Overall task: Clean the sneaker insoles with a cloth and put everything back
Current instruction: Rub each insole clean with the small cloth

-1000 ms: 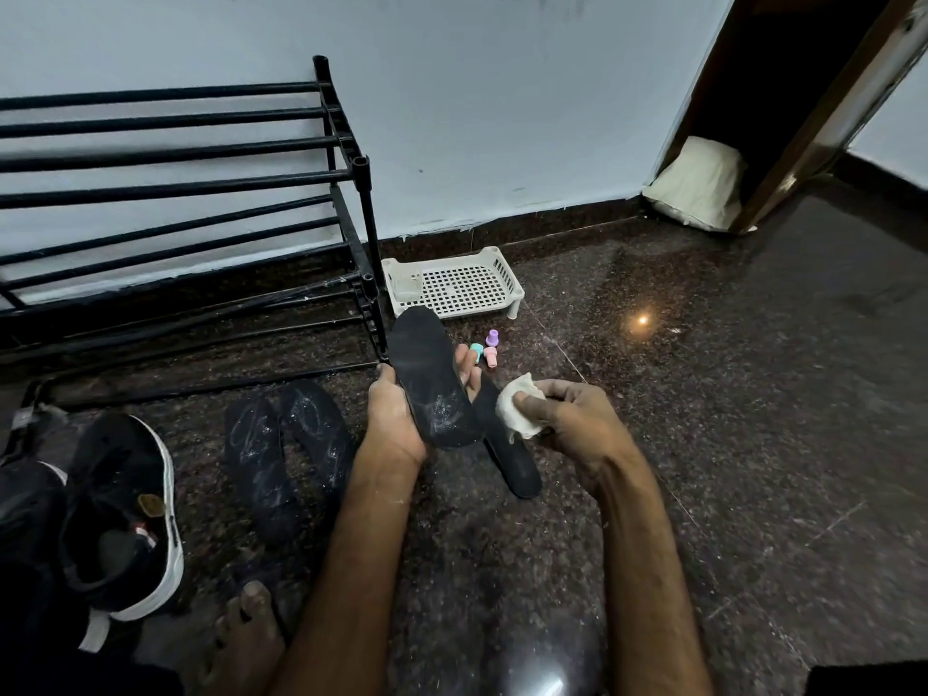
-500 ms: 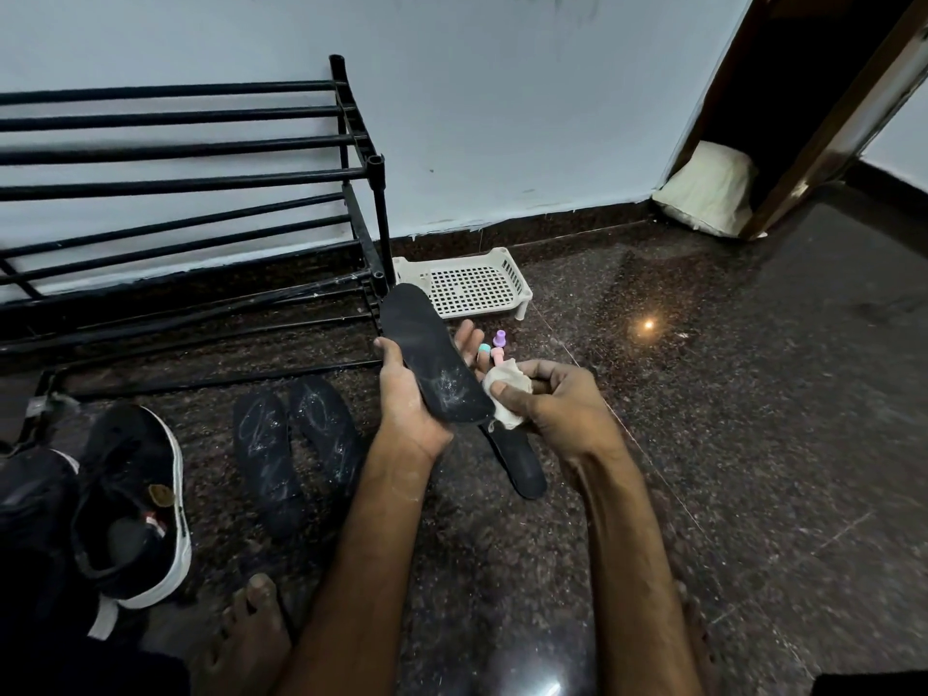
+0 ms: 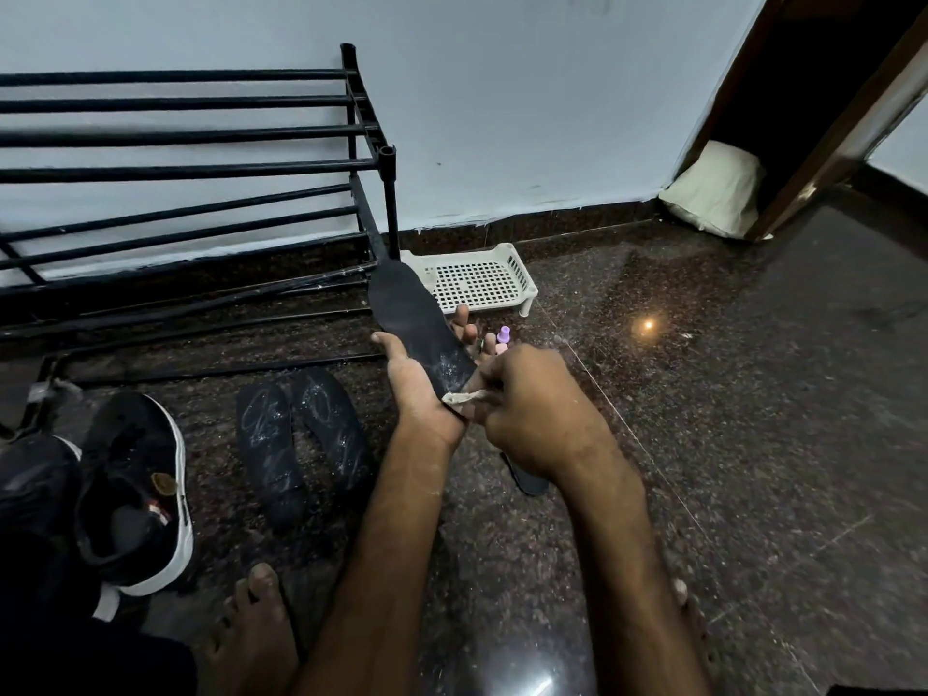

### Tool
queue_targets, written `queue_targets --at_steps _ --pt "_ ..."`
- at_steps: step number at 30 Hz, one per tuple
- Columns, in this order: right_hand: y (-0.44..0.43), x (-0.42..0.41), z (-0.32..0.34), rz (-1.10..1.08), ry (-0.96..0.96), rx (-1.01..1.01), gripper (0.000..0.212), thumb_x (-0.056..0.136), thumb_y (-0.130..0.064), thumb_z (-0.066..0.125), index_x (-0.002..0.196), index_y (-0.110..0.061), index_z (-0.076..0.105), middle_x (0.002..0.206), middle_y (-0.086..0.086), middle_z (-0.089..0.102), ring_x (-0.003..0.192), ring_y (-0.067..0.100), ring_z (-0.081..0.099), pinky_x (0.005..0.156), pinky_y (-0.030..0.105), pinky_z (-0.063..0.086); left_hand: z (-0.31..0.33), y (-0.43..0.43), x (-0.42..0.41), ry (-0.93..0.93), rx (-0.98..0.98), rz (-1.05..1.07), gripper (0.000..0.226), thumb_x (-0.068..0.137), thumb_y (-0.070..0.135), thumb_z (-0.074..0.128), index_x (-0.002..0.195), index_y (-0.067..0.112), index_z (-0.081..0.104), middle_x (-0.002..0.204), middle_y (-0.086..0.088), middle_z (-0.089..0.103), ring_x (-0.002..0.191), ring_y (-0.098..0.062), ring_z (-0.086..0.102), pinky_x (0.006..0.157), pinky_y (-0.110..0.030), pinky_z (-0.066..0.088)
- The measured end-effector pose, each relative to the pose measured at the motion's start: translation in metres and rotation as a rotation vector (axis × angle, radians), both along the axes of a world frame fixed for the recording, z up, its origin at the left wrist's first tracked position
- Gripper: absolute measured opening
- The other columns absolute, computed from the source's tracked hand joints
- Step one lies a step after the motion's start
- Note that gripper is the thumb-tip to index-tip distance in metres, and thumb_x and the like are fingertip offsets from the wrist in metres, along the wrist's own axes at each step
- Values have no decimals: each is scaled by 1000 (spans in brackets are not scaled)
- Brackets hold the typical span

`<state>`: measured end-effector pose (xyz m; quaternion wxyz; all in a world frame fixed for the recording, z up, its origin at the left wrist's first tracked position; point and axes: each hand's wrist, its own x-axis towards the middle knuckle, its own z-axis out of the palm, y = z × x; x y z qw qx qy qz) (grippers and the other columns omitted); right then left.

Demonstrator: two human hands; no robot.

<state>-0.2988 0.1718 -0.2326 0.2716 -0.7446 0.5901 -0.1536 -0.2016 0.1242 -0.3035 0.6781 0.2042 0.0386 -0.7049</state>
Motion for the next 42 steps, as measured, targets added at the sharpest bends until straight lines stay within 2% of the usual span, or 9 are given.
queue_targets --at_steps 5,11,14,21,23,27,31,36,42 --pt "4 -5 1 -137 67 -132 4 82 -17 70 85 -16 71 91 6 71 87 26 67 81 34 55 15 8 -2 65 -98 -52 98 86 84 19 91 1 71 71 -9 65 51 -22 64 59 -31 60" --pt "2 1 7 -46 -67 -45 7 79 -12 75 78 -18 70 82 -7 71 75 12 67 76 28 57 20 9 -4 -47 -105 -11 98 91 78 17 70 5 78 78 -9 66 60 -18 58 59 -33 60" --pt "1 -5 1 -173 7 -177 9 81 -10 67 82 -20 68 87 -3 69 82 17 66 76 26 53 21 11 -1 0 -163 -52 97 89 81 18 76 7 80 84 -8 68 60 -19 62 63 -33 58" --pt "-2 -4 1 -14 -171 -1 6 78 -15 76 78 -20 72 76 -7 72 71 8 67 70 24 56 21 9 -2 -35 -189 -10 96 91 79 17 86 6 80 78 -10 68 58 -22 64 63 -34 59" --pt "-5 -1 -6 -115 -109 -123 5 81 -16 71 81 -21 71 80 -5 71 74 14 66 71 24 54 21 8 -2 -29 -196 -10 95 90 80 18 104 5 76 91 -11 68 66 -24 64 67 -36 60" --pt "-5 -5 -12 -214 -30 -161 5 87 -21 66 90 -20 70 85 -3 70 78 16 65 75 28 53 17 10 -1 -4 -224 26 92 92 78 15 87 11 79 109 -9 66 73 -18 61 71 -37 59" --pt "-4 -5 -6 -52 -132 15 6 79 -20 77 85 -18 75 82 -7 73 77 8 68 78 31 57 18 11 -5 3 -202 57 94 93 76 15 88 5 77 89 -11 66 55 -21 64 61 -35 59" --pt "-5 -4 -11 -193 -30 -127 12 83 -25 72 95 -23 73 85 -6 72 78 15 67 77 32 56 16 9 1 4 -237 24 94 90 79 16 92 8 78 98 -10 67 65 -22 66 68 -40 60" --pt "-4 -3 0 -6 -100 -6 6 76 -15 73 73 -20 73 72 -9 71 66 4 66 68 25 55 10 7 0 39 -236 84 84 94 75 18 93 14 77 109 -13 67 65 -19 62 73 -46 59"
